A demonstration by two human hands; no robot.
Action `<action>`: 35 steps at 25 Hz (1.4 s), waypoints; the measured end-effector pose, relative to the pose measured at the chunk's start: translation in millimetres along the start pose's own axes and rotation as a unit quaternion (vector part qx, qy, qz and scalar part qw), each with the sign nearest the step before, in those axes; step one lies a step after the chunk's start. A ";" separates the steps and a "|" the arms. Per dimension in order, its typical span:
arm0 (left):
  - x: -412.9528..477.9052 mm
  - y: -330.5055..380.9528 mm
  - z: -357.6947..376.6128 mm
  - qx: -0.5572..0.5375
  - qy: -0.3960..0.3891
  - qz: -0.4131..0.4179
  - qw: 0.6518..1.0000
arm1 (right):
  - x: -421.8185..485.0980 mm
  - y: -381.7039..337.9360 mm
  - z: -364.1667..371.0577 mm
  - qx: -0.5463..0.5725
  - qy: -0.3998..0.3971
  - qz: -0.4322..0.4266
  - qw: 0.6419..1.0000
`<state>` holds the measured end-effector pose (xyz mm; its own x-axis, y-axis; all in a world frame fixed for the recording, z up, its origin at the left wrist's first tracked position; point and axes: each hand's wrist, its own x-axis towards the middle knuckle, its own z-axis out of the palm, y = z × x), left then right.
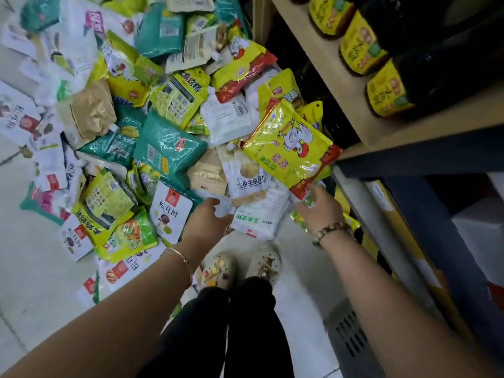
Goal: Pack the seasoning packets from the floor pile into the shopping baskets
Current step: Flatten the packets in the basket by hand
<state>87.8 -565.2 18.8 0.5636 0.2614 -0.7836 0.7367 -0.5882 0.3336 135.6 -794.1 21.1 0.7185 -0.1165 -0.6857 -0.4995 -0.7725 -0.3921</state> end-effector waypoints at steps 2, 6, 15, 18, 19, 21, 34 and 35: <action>34.2 5.4 10.5 -0.060 0.002 -0.037 0.997 | 41.7 -4.6 -3.5 -0.022 0.020 -0.016 0.999; 108.8 14.1 35.3 -0.096 0.036 -0.058 0.993 | 126.9 -10.0 -4.2 -0.076 0.073 -0.060 0.993; 170.1 13.1 66.8 -0.273 0.083 -0.103 0.953 | 204.3 -7.1 20.5 -0.185 0.093 -0.046 0.977; 166.2 32.9 73.4 -0.372 0.026 -0.123 0.920 | 204.0 -8.0 25.8 -0.227 0.111 -0.022 0.967; 165.9 37.7 73.7 -0.391 0.008 -0.139 0.910 | 203.8 -9.6 26.5 -0.239 0.116 -0.021 0.964; 166.7 42.0 73.0 -0.401 0.002 -0.170 0.900 | 201.5 -13.0 26.5 -0.240 0.124 -0.023 0.963; 81.6 4.8 19.0 -0.271 0.083 -0.145 0.948 | 42.4 13.4 41.0 0.136 0.143 0.153 0.968; 69.9 2.8 9.1 -0.265 0.083 -0.128 0.952 | 23.3 11.6 38.7 0.155 0.148 0.169 0.962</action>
<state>125.8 -555.6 -39.8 0.3595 0.4877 -0.7956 0.9179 -0.0314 0.3955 127.9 -781.6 -23.1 0.5734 -0.5358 -0.6198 -0.8159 -0.4422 -0.3725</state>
